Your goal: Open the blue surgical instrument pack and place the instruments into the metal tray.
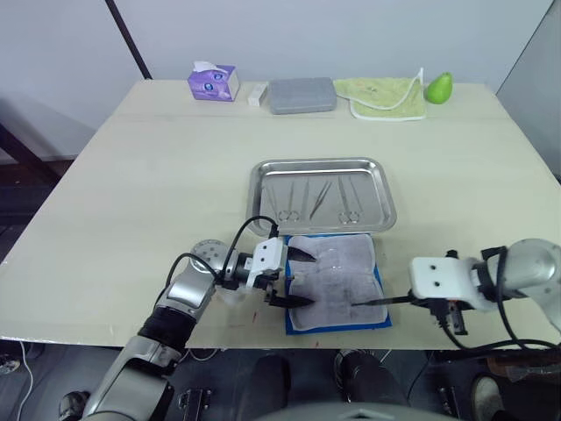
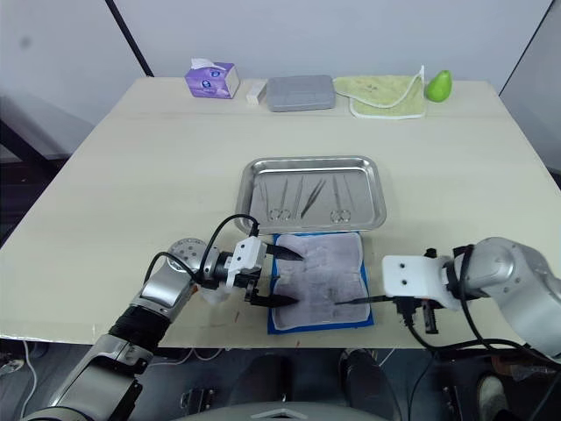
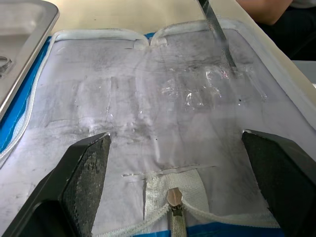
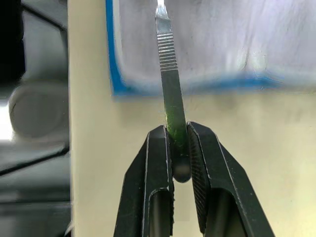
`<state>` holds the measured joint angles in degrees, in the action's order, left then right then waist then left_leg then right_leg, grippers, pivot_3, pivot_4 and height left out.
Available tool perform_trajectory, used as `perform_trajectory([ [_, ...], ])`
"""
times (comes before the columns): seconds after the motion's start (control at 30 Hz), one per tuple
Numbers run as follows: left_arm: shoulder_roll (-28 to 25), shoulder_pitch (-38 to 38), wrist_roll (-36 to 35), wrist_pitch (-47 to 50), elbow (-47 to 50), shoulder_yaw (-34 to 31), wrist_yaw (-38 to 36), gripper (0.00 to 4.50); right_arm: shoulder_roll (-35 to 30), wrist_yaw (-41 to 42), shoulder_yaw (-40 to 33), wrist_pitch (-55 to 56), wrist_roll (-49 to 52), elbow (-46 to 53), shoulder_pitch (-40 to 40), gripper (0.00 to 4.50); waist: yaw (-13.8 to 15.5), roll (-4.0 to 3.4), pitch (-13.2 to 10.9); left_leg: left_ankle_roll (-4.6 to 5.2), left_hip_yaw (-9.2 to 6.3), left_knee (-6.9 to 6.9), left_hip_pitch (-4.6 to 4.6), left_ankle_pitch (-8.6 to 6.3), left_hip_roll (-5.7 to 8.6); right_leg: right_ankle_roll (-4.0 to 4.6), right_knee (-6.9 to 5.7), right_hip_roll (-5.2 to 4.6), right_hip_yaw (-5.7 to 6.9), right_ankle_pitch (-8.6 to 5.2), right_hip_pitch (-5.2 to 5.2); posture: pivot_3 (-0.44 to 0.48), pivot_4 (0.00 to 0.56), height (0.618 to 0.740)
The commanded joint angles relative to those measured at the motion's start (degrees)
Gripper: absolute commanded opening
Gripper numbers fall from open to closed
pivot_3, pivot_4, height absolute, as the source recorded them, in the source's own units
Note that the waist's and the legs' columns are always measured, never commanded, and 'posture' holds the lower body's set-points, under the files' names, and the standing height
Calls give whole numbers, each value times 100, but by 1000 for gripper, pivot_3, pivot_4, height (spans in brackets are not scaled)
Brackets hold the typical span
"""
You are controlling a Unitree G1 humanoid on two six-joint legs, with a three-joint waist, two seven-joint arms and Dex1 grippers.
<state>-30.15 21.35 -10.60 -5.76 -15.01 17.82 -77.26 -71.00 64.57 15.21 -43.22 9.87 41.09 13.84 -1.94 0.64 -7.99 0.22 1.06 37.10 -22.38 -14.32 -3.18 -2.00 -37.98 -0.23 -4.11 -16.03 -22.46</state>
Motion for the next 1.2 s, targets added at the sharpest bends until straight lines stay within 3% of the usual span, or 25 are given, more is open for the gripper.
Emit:
perform_trajectory([
  [0.03, -18, -127, 356, 131, -498, 202, 89, 4500, -255, 220, -606, 247, 208, -79, -97, 58, 1, -2, -1, 0, 0, 0, 0, 0, 0, 0, 0, 0, 0, 0, 0, 0, 150, 740],
  [0.3, 42, -42, 364, -19, -764, 202, 85, 4500, -393, 512, -1991, 58, 890, -298, -551, 58, 63, -7, 0, 0, 0, 5, -20, 0, 6, -1, 0, 4, 3, 1, -18, 0, 150, 740],
  [0.57, 7, -90, 333, -18, -706, 164, 106, 4500, 1122, -669, -2973, -1296, 2304, 18, -204, 58, 97, -6, 0, 0, -1, 8, -23, 0, 6, -18, -2, 15, 0, 12, -17, 0, 150, 740],
  [0.73, -1, -124, 339, -8, -653, 157, 128, 4500, 1873, -1926, -2565, -2517, 2509, 33, 752, 58, 86, -12, 2, 0, -3, 8, -23, 0, 5, -6, -2, 16, -1, 7, -18, 0, 150, 740],
  [0.87, -8, -171, 309, 106, -465, 141, 159, 4500, 3238, -3231, -2263, -3538, 2275, -617, 1783, 58, 65, -19, 3, 0, 0, 9, -26, 1, 3, -1, -5, 18, -7, 11, -22, 0, 150, 740],
  [1.0, -17, -202, 293, 203, -320, 137, 191, 4500, 3964, -4025, -1990, -3724, 1905, -1028, 2198, 58, 79, -22, 2, 1, 0, 7, -36, 1, 4, 7, -2, 18, -5, 33, -28, 0, 150, 740],
  [1.1, -43, -348, 255, 311, -66, 126, 248, 4500, 4890, -4870, -1763, -3686, 1390, -1889, 2729, 58, 41, -27, 2, 1, 2, 3, -45, 1, 5, 5, -4, 19, -7, 36, -37, 0, 150, 740],
  [1.2, -60, -410, 255, 360, 37, 125, 283, 4500, 5282, -5254, -1746, -3669, 1110, -2372, 2895, 58, 30, -29, -1, 1, -5, 3, -51, 1, 6, 4, -5, 19, -1, 36, -37, 0, 150, 740],
])
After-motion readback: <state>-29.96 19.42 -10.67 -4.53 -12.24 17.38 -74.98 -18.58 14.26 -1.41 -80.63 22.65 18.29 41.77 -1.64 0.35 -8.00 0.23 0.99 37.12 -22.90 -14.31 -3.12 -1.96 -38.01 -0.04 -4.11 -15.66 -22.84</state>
